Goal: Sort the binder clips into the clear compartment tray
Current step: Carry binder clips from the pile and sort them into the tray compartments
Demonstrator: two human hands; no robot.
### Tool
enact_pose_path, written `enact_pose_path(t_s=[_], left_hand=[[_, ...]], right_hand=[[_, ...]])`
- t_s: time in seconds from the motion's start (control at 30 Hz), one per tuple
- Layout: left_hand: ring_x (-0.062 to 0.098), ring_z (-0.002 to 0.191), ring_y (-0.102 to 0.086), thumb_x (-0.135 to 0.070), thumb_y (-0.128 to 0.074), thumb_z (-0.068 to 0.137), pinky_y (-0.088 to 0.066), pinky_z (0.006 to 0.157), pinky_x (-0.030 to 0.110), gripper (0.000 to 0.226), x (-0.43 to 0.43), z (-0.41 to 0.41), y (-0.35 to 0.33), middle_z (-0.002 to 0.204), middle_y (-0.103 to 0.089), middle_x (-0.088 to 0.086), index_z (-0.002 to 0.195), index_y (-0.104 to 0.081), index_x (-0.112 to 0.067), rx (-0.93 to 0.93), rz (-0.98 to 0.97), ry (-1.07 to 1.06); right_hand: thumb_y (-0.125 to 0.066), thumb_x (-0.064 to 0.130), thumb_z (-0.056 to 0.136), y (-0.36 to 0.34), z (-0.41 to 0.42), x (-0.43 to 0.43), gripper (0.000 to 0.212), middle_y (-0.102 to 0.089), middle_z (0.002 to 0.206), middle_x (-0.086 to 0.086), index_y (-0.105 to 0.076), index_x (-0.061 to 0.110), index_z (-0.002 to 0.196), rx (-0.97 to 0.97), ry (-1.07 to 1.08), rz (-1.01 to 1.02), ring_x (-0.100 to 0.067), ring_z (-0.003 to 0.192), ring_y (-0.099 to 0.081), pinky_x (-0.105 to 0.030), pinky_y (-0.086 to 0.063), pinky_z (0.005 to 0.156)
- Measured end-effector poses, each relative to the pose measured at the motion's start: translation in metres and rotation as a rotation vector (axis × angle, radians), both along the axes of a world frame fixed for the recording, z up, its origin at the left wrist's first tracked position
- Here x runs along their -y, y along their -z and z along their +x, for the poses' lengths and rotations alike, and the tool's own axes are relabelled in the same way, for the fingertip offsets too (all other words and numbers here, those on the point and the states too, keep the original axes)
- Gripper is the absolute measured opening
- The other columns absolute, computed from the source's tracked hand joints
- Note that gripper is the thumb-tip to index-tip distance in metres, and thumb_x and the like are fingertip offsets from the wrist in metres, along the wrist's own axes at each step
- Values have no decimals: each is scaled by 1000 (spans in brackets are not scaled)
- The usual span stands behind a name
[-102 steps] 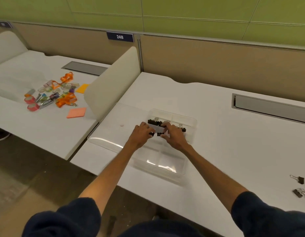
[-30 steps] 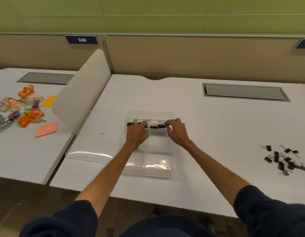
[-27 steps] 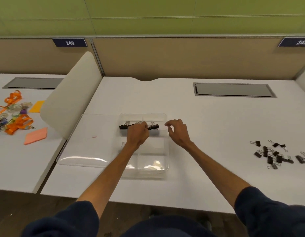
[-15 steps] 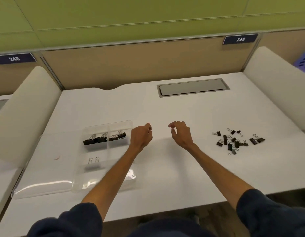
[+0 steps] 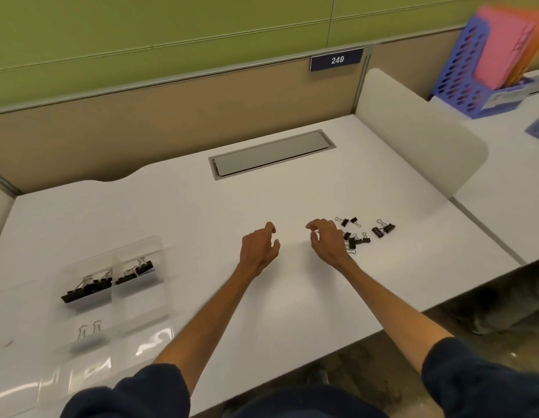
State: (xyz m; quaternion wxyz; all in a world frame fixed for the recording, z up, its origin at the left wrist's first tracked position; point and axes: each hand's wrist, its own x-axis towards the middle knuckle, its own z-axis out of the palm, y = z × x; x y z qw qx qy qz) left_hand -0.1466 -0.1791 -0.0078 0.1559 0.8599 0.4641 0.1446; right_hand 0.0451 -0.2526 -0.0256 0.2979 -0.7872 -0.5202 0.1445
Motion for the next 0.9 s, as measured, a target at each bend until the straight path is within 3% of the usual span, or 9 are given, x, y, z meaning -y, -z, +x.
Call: enact_pose_path(t_s=[0.2, 0.37, 0.63, 0.77, 0.9], left_hand=[[23, 102, -54, -26, -56, 87, -41, 82, 35, 35, 11, 57, 12, 108, -57, 2, 121, -49, -18, -45, -42, 163], [23, 116, -46, -19, -49, 95, -39, 90, 38, 35, 14, 96, 19, 127, -52, 2, 129, -48, -22, -106, -53, 253], [24, 115, -45, -2, -50, 90, -34, 79, 33, 50, 14, 135, 28, 125, -50, 1, 132, -48, -28, -197, -22, 361], [23, 121, -41, -3, -65, 80, -35, 85, 35, 65, 11, 144, 30, 132, -45, 2, 137, -45, -25, -295, 10, 451], [24, 117, -43, 0, -63, 80, -35, 84, 35, 62, 10, 150, 33, 122, -51, 3, 136, -47, -21, -333, 69, 453]], right_hand=[[-47, 4, 87, 6, 55, 20, 29, -65, 111, 3, -64, 18, 106, -43, 69, -42, -21, 113, -51, -49, -39, 96], [-50, 6, 87, 11, 85, 32, 29, -65, 114, 4, -62, 19, 109, -36, 91, -95, -21, 112, -52, -45, -39, 95], [-55, 23, 89, 28, 114, 39, 21, -59, 108, -2, -65, 30, 107, 1, 23, -164, -22, 109, -52, -46, -39, 93], [-55, 26, 90, 33, 122, 39, 21, -58, 106, 1, -68, 36, 103, 50, -21, -170, -19, 105, -54, -45, -41, 89], [-56, 29, 90, 31, 129, 35, 18, -63, 98, 5, -68, 34, 101, 79, -33, -174, -19, 102, -55, -43, -40, 87]])
